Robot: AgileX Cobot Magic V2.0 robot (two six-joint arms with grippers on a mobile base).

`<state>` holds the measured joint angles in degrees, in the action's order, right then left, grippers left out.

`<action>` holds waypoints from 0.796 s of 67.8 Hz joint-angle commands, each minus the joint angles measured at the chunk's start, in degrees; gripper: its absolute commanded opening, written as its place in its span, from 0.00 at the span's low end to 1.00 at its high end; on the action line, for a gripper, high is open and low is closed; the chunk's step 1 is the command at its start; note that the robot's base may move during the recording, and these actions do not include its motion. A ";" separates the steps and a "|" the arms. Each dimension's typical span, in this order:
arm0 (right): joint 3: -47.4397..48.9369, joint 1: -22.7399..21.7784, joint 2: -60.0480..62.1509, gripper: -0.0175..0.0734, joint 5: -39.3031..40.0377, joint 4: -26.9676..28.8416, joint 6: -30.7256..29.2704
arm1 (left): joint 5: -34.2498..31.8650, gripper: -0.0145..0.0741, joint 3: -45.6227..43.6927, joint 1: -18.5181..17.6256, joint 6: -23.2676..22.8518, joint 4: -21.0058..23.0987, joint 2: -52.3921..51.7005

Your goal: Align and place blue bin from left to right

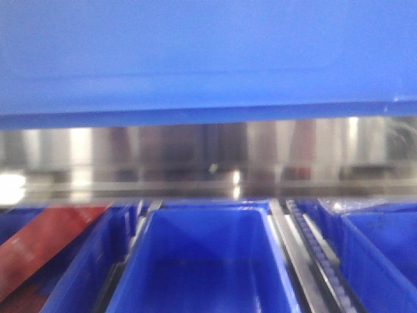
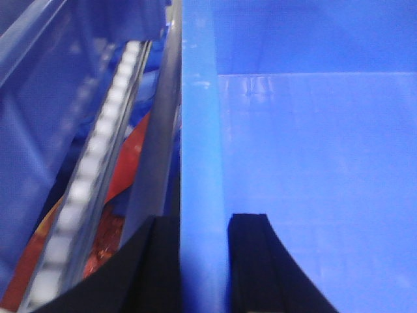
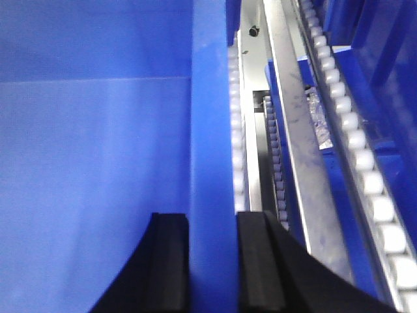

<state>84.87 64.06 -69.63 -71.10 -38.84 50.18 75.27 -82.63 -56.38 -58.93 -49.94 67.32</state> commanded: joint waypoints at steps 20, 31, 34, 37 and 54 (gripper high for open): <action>0.56 0.66 0.14 0.01 23.18 -0.59 -0.50 | -6.40 0.04 -0.42 -0.92 -0.11 -0.70 -0.03; 0.56 0.66 0.14 0.01 23.18 -0.59 -0.50 | -6.40 0.04 -0.42 -0.92 -0.11 -0.70 -0.03; 0.56 0.66 0.14 0.01 23.18 -0.59 -0.50 | -6.40 0.04 -0.42 -0.92 -0.11 -0.70 -0.03; 0.56 0.66 0.14 0.01 23.18 -0.59 -0.50 | -6.40 0.04 -0.42 -0.92 -0.11 -0.70 -0.03; 0.56 0.66 0.14 0.01 23.18 -0.59 -0.50 | -6.40 0.04 -0.42 -0.92 -0.11 -0.70 -0.03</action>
<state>84.87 64.06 -69.63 -71.10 -38.84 50.18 75.27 -82.63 -56.38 -58.93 -49.94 67.32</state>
